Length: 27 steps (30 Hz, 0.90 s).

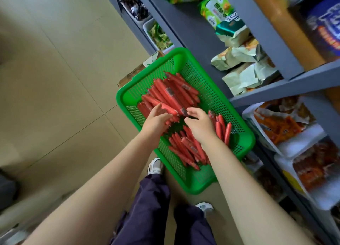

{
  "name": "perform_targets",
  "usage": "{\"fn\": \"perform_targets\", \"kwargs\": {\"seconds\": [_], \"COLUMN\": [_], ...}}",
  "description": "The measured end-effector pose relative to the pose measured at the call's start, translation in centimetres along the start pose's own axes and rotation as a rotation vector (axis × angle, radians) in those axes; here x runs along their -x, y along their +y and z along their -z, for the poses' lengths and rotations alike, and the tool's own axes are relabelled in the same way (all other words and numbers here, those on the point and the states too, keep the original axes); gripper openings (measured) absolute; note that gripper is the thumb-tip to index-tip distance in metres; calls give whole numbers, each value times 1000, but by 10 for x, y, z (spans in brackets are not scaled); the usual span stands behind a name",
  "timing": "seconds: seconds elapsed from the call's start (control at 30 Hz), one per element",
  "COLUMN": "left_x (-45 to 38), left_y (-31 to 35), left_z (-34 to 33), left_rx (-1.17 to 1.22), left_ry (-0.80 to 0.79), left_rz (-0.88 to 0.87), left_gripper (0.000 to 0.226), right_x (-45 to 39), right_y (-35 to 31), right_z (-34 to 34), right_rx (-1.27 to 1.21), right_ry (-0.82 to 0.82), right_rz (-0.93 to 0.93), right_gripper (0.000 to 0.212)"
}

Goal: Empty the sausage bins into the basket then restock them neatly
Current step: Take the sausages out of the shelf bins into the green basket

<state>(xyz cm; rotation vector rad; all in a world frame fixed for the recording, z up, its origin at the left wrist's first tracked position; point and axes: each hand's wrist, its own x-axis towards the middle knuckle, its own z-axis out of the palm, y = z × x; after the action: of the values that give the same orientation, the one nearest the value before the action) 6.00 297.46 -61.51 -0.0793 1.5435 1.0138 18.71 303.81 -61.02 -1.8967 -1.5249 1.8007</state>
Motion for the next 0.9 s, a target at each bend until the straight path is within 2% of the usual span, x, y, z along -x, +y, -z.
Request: {"fn": "perform_targets", "kwargs": {"seconds": [0.07, 0.17, 0.23, 0.3, 0.43, 0.53, 0.6, 0.7, 0.77, 0.83, 0.87, 0.9], "left_x": [28, 92, 144, 199, 320, 414, 468, 531, 554, 562, 561, 558], "left_y": [8, 32, 48, 62, 89, 94, 82, 51, 20, -8, -17, -24], "left_z": [-8, -32, -59, -97, -190, -263, -306, -359, -390, -419, -431, -441], "left_rx": [-46, -119, -120, -146, -267, -349, -417, -543, -625, -763, -858, -957], "left_ry": [-61, -134, -191, -316, -591, -727, -743, -687, -663, -602, -550, -480], "left_rz": [-62, -235, -360, -484, -763, -995, -1192, -1655, -1893, -2014, -2042, -2044], "left_gripper": [50, 35, 27, 21, 12, 11, 5, 18, 20, 27, 34, 42], "right_x": [23, 78, 127, 183, 316, 419, 481, 549, 577, 596, 600, 603], "right_y": [-5, -28, -47, -70, -108, -116, -107, -76, -50, -28, -17, -9], "right_z": [15, 54, 92, 138, 246, 327, 373, 440, 481, 517, 533, 547], "right_rx": [-78, -221, -252, -223, -169, -130, -172, -138, -129, -80, -41, 14], "right_ry": [22, 52, 97, 179, 455, 719, 845, 1057, 1169, 1187, 1129, 1037], "right_rz": [26, 85, 174, 275, 463, 592, 636, 671, 641, 568, 504, 441], "right_gripper": [23, 17, 14, 8, 18, 20, 16, 18, 18, 9, 3, 15]}}
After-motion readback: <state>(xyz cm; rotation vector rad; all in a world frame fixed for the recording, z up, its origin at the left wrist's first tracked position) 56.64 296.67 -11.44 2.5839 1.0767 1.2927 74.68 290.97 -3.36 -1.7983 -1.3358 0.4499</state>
